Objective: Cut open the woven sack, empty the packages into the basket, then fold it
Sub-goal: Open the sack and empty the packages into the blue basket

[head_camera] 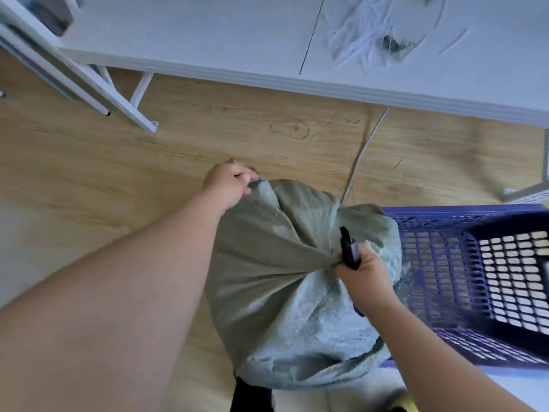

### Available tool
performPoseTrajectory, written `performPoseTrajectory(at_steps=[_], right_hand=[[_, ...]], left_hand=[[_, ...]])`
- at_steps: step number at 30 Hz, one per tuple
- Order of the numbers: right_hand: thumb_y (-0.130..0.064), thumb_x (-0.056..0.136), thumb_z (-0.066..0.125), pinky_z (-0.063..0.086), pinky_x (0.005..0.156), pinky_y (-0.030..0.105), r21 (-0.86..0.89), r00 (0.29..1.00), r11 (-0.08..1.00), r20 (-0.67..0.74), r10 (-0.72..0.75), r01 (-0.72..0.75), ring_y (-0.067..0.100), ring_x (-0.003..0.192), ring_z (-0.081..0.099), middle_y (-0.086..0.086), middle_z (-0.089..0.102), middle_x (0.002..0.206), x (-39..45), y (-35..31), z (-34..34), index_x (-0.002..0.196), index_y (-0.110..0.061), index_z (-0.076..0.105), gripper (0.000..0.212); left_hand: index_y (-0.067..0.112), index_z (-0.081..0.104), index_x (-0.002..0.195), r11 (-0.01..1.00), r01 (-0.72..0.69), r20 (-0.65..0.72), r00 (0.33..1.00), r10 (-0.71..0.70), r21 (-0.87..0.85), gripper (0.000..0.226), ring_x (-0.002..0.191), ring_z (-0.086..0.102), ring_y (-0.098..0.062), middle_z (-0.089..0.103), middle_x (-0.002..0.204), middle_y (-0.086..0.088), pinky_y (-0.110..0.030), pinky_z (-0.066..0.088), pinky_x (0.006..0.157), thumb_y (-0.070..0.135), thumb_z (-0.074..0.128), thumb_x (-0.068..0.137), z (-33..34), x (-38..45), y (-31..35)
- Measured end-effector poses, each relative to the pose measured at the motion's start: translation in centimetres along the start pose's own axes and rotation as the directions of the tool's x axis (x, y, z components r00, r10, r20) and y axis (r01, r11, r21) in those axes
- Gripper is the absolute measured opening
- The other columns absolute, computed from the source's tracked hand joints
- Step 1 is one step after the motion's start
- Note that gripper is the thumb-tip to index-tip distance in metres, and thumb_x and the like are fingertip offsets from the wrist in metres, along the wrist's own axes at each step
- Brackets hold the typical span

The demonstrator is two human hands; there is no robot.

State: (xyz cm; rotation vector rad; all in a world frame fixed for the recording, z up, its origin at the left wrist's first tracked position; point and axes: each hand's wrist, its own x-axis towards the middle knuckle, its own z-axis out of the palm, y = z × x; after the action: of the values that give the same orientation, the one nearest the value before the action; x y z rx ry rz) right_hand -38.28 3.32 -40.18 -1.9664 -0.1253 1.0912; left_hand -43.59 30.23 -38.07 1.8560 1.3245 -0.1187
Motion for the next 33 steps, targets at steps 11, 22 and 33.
performPoseTrajectory(at_steps=[11, 22, 33], right_hand=[[-0.011, 0.091, 0.056, 0.044, 0.060, 0.031, -0.321, 0.993, 0.939, -0.062, 0.105, -0.119, 0.022, 0.067, 0.052, 0.006, 0.058, 0.079, -7.5, -2.6, -3.0, 0.088, -0.010, 0.061, 0.006], [-0.005, 0.087, 0.057, 0.039, 0.055, 0.026, -0.154, 0.956, 0.949, -0.150, 0.252, -0.274, 0.017, 0.062, 0.050, 0.002, 0.057, 0.073, -11.1, -1.9, -6.9, 0.088, -0.016, 0.062, 0.013], [-0.017, 0.080, 0.075, 0.052, 0.062, 0.025, 0.181, 0.997, 0.983, -0.076, -0.025, 0.038, 0.010, 0.063, 0.056, -0.004, 0.061, 0.087, -15.7, -11.1, -7.2, 0.118, -0.034, 0.062, 0.043]], left_hand=[[0.030, 0.037, 0.145, 0.473, -0.594, 0.401, 0.798, 0.450, 0.651, 0.067, 0.144, 0.021, -0.022, 0.026, 0.156, 0.005, -0.039, 0.028, 0.112, -0.005, 0.047, 0.090, 0.4, -12.6, 1.6], [0.022, 0.064, 0.105, 0.274, -0.320, 0.223, 0.916, 0.333, 0.907, 0.034, 0.120, 0.048, -0.024, 0.061, 0.107, -0.001, -0.056, 0.003, 0.116, 0.003, 0.042, 0.089, -1.5, -14.9, 2.9], [0.022, 0.074, 0.099, 0.814, -0.460, 0.088, 0.883, 0.461, 0.355, 0.016, 0.091, 0.062, -0.022, 0.070, 0.102, 0.000, -0.025, 0.041, 0.071, 0.017, 0.062, 0.090, -1.5, -23.7, 13.1]])
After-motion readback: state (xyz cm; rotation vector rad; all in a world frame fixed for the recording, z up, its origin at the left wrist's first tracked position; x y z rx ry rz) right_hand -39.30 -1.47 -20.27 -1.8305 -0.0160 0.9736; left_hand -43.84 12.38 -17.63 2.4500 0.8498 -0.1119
